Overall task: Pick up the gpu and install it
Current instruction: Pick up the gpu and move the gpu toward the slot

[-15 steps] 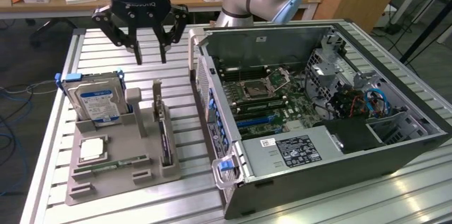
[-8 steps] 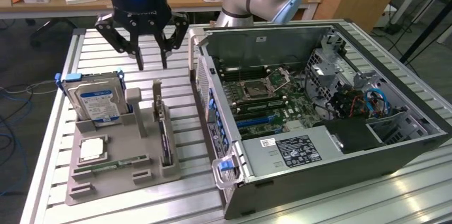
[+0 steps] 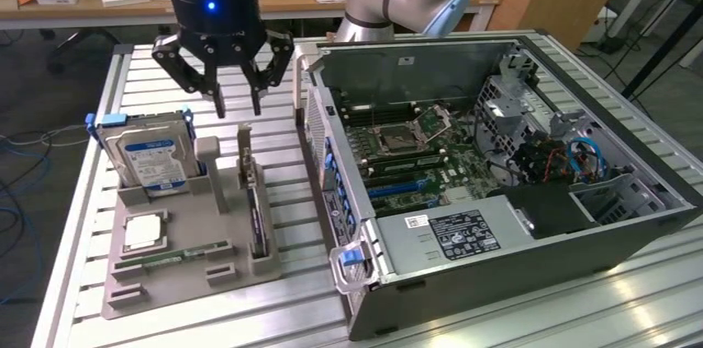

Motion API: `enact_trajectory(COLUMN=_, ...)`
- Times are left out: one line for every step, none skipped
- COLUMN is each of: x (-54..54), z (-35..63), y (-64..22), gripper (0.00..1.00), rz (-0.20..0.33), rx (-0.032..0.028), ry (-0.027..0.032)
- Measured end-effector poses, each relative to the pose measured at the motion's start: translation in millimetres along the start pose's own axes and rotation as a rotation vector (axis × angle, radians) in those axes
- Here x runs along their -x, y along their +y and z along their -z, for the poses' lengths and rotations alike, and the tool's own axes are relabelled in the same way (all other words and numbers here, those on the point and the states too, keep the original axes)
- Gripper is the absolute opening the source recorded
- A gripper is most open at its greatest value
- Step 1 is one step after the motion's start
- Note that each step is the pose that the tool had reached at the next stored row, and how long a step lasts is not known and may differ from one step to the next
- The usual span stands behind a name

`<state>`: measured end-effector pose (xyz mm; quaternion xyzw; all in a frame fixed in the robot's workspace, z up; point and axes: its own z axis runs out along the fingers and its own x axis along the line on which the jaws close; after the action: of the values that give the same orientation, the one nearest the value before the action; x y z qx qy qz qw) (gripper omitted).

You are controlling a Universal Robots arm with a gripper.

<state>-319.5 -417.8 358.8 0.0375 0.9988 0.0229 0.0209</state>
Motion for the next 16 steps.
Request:
enact_trajectory(x=-1.7, z=-1.7, y=-0.6, gripper=0.47, rz=0.000, rx=0.0000, ry=0.0000)
enact_trajectory(x=-3.7, z=-3.4, y=-1.2, gripper=0.47, rz=0.000, rx=-0.0002, ry=0.0000)
enact_trajectory(x=-5.6, z=-4.8, y=-3.1, gripper=0.47, rz=0.000, rx=-0.0002, ry=0.0001)
enact_trajectory(x=-6.8, z=-5.7, y=-6.2, gripper=0.47, rz=0.000, rx=0.0000, ry=0.0001)
enact_trajectory(x=-8.0, z=-6.8, y=-8.6, gripper=0.47, rz=0.000, rx=0.0000, ry=0.0000)
enact_trajectory(x=-9.2, z=-8.0, y=-10.9, gripper=0.47, rz=0.000, rx=0.0000, ry=-0.0001)
enact_trajectory(x=-10.3, z=-9.0, y=-13.2, gripper=0.47, rz=0.000, rx=0.0000, ry=0.0000)
enact_trajectory(x=-11.0, z=-9.9, y=-16.4, gripper=0.47, rz=0.000, rx=0.0000, ry=-0.0001)
enact_trajectory(x=-11.3, z=-10.7, y=-20.3, gripper=0.47, rz=0.000, rx=0.0000, ry=0.0000)
enact_trajectory(x=-11.3, z=-11.5, y=-24.7, gripper=0.47, rz=0.000, rx=0.0000, ry=-0.0001)
enact_trajectory(x=-11.2, z=-12.1, y=-29.2, gripper=0.47, rz=0.000, rx=0.0001, ry=-0.0001)
enact_trajectory(x=-11.0, z=-12.7, y=-33.1, gripper=0.47, rz=0.000, rx=-0.0001, ry=0.0000)
enact_trajectory(x=-11.1, z=-14.3, y=-35.1, gripper=0.47, rz=0.000, rx=0.0000, ry=0.0000)
enact_trajectory(x=-11.2, z=-16.2, y=-36.3, gripper=0.47, rz=0.000, rx=0.0002, ry=-0.0002)
enact_trajectory(x=-11.2, z=-17.4, y=-37.5, gripper=0.47, rz=0.000, rx=0.0000, ry=-0.0002)
enact_trajectory(x=-11.2, z=-17.7, y=-37.9, gripper=0.47, rz=0.000, rx=0.0000, ry=-0.0006)
